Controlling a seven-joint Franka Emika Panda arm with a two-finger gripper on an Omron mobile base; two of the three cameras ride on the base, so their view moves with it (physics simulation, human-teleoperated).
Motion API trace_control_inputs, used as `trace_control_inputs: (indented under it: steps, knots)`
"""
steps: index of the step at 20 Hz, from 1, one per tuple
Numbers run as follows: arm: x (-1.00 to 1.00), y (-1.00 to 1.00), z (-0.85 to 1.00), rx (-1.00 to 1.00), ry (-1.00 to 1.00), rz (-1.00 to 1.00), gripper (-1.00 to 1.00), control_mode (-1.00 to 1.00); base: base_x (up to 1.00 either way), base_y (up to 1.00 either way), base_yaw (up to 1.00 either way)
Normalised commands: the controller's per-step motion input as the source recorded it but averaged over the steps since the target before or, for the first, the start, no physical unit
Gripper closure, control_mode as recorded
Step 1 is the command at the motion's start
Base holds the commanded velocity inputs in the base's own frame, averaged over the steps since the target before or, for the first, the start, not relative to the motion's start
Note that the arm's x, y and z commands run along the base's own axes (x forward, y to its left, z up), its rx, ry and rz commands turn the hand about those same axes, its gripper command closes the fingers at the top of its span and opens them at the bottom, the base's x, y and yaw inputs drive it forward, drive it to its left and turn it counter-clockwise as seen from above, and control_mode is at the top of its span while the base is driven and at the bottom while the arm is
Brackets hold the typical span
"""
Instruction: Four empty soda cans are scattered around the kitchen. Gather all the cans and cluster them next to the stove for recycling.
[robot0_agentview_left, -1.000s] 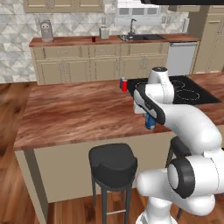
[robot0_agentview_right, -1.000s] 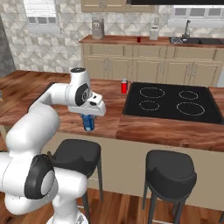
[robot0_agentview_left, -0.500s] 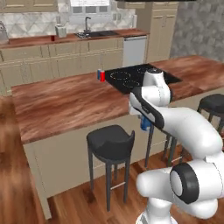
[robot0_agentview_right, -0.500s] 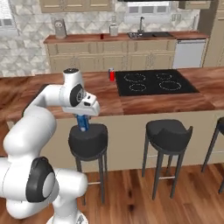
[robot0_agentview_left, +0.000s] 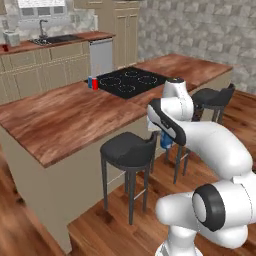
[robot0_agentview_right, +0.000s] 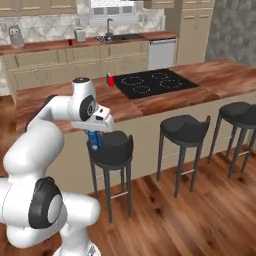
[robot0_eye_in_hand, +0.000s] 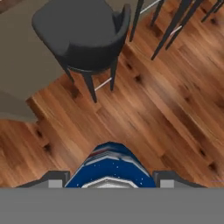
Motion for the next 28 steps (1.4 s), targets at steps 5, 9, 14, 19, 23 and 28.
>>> trace_control_inputs:
  steps: [5,9,14,19,23,28]
  knots:
    - [0.0,0.0,0.0,0.0,0.0,0.0,1.0,1.0,-1.0,1.0,-0.48]
    - [0.0,0.0,0.0,0.0,0.0,0.0,1.0,1.0,-1.0,1.0,-0.41]
    - [0.0,0.0,0.0,0.0,0.0,0.0,1.0,1.0,-0.99,1.0,-0.41]
    - [0.0,0.0,0.0,0.0,0.0,0.0,1.0,1.0,-0.49,1.0,-0.49]
    - [0.0,0.0,0.0,0.0,0.0,0.0,1.0,1.0,-0.25,1.0,-0.53]
    - [0.0,0.0,0.0,0.0,0.0,0.0,1.0,1.0,-0.23,1.0,-0.55]
